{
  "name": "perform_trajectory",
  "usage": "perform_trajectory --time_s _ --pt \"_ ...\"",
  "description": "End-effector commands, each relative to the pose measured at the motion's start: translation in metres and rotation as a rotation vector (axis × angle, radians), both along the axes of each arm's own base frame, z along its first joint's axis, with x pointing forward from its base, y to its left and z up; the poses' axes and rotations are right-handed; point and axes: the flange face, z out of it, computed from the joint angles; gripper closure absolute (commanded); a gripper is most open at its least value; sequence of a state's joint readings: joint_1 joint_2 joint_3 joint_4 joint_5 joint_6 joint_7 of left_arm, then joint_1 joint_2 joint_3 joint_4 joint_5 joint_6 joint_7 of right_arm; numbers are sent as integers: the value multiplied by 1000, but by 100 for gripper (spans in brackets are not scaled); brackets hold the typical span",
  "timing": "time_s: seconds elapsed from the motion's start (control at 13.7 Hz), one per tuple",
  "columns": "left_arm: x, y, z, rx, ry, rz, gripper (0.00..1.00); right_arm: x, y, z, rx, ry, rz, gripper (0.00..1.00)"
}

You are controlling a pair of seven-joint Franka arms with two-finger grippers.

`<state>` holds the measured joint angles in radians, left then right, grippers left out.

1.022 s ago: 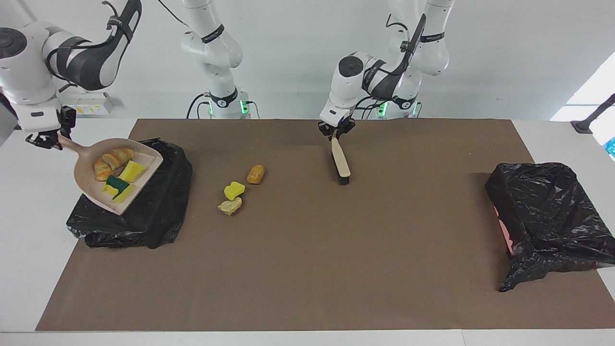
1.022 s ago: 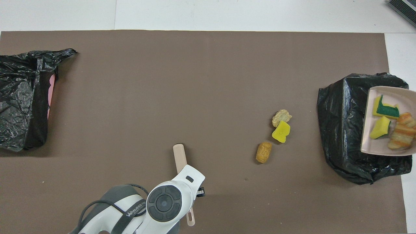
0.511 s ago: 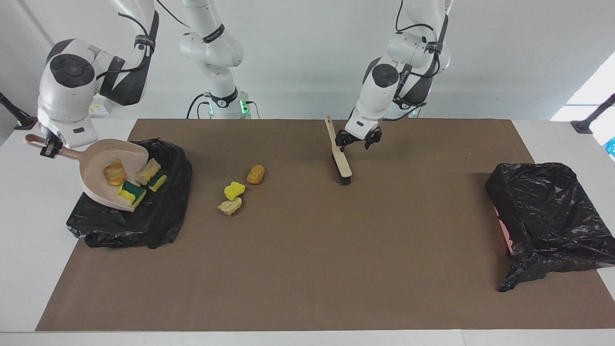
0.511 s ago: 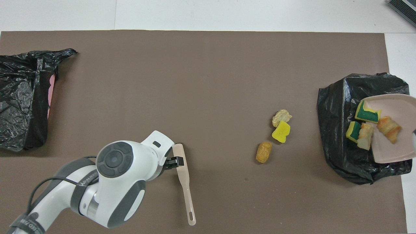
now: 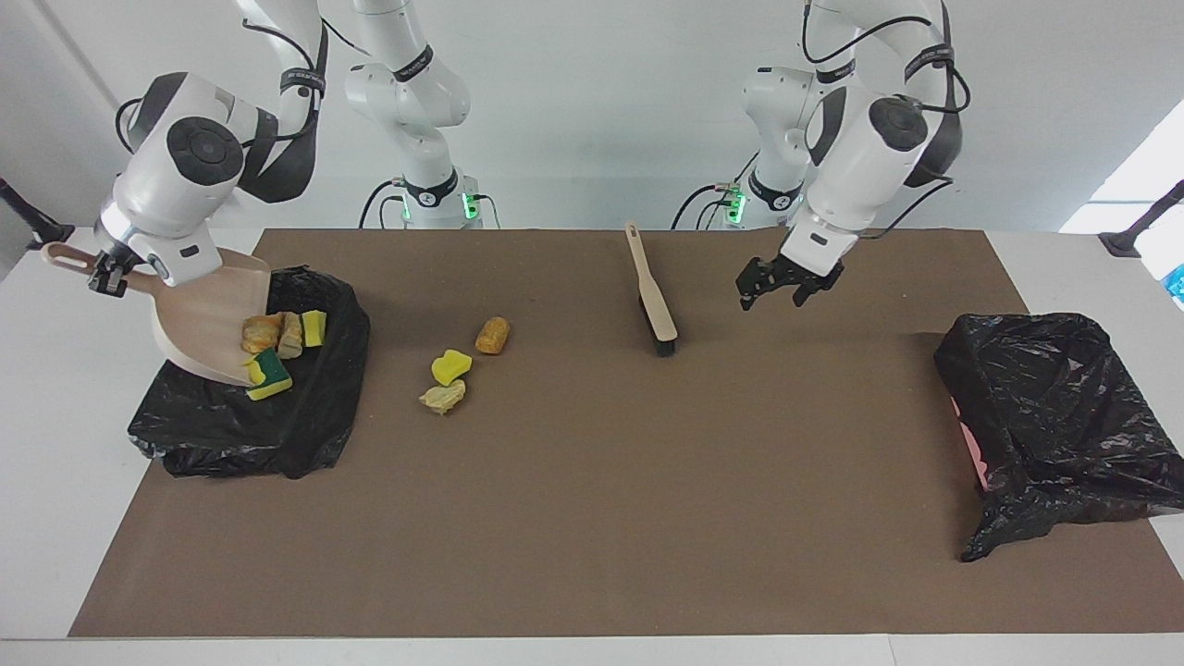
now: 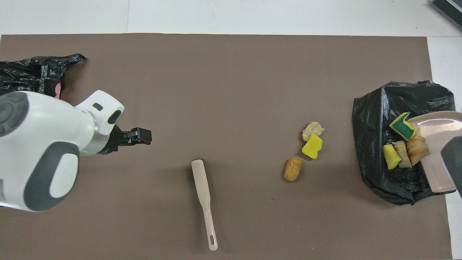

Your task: Sweep and dump trash in bin

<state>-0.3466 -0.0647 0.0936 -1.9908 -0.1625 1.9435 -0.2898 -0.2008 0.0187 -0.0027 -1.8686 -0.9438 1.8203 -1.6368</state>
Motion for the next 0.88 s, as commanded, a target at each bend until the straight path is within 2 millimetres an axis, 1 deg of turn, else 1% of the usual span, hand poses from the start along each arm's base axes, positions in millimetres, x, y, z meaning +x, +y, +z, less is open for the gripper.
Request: perform_trajectory --time_s 0.0,0.07,0.15,0.22,0.29,0.44,0.51,0.58,0.66,0.73,0.8 --pt "26 39 21 -1 10 -62 0 -25 1 32 -33 49 -1 100" --pt "29 56 27 -1 6 -84 0 -30 4 44 -35 52 -2 100" --pt "31 66 34 23 0 -92 0 -39 4 56 -28 55 -27 100" --pt "34 79 41 72 -7 -97 0 -48 9 67 -25 50 -55 100" --pt "35 88 48 87 -7 -122 0 -56 22 73 -7 51 -88 100" --pt "33 105 69 87 3 -167 0 -65 48 81 20 20 -212 100" --pt "32 112 84 86 3 -180 0 -65 76 80 15 -1 -250 100" --pt "31 115 97 87 -3 -183 0 -66 104 78 21 -42 -293 100" --pt "30 120 107 102 -10 -187 0 -68 134 80 43 -93 -345 100" --pt "29 122 112 107 -22 -203 0 -70 161 79 68 -145 -408 100" --pt "30 122 113 106 -30 -204 0 -72 182 75 103 -203 -470 100"
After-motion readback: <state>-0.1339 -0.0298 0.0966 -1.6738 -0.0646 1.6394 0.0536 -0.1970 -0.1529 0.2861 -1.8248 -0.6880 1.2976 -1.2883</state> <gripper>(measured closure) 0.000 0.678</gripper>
